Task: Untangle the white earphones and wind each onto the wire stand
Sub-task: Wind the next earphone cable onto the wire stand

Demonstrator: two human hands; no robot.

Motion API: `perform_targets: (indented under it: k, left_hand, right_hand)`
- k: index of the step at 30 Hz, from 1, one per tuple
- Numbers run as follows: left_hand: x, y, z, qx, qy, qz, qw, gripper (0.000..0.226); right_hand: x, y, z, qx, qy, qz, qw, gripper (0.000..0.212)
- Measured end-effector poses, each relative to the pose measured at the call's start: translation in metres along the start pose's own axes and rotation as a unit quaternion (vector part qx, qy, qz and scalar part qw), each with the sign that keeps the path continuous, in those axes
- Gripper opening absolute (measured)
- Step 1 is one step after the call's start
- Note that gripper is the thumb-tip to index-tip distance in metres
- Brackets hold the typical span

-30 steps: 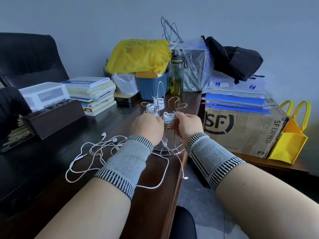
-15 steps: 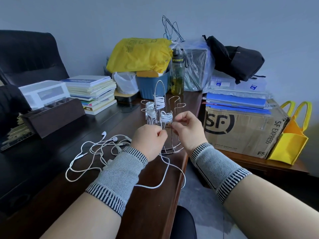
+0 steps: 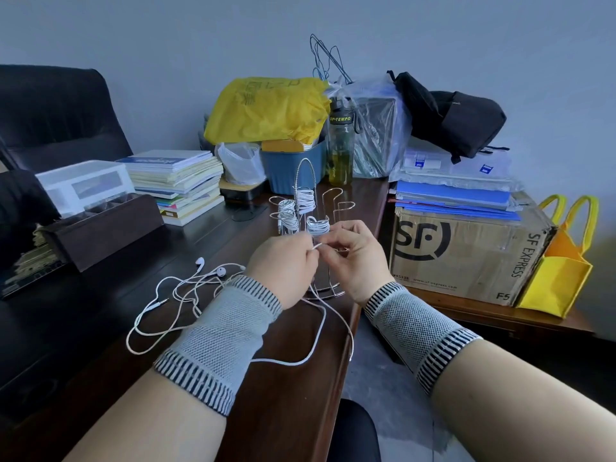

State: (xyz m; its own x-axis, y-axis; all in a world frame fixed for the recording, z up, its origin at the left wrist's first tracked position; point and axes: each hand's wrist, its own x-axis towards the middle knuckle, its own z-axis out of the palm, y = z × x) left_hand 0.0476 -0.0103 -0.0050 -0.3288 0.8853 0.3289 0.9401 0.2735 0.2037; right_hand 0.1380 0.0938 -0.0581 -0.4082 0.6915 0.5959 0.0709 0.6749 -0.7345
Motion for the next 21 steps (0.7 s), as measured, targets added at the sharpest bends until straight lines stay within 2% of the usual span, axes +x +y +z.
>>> perform_targets:
  k: [1,3,6,10,13,17,19,21]
  left_hand:
    - [0.001,-0.002,-0.003,-0.025,0.005,-0.024,0.999,0.026]
    - [0.003,-0.009,-0.009,-0.140,-0.003,-0.073,0.987,0.024]
    - [0.005,-0.025,-0.010,-0.334,-0.001,-0.138,0.933,0.020]
    - [0.011,-0.031,-0.003,-0.449,0.078,-0.140,0.879,0.022]
    - [0.018,-0.020,-0.001,-0.471,0.109,-0.137,0.864,0.022]
    - [0.030,-0.007,0.002,-0.452,0.144,-0.188,0.860,0.027]
    - [0.030,0.000,0.001,-0.388,0.162,-0.187,0.888,0.029]
    - [0.026,0.005,-0.002,-0.327,0.188,-0.125,0.918,0.029]
  right_hand:
    - [0.000,-0.001,0.000,0.013,0.006,0.012,1.000,0.013]
    - [0.002,0.000,-0.001,0.051,0.016,0.052,0.997,0.022]
    - [0.004,-0.001,-0.001,0.146,0.023,0.143,0.979,0.015]
    - [0.007,-0.007,0.002,0.261,0.049,0.230,0.936,0.021]
    - [0.009,-0.011,0.004,0.269,0.050,0.256,0.927,0.020]
    - [0.014,-0.012,0.006,0.265,0.063,0.269,0.924,0.023]
    - [0.015,-0.011,0.006,0.247,0.063,0.258,0.932,0.025]
    - [0.014,-0.010,0.006,0.239,0.061,0.243,0.938,0.026]
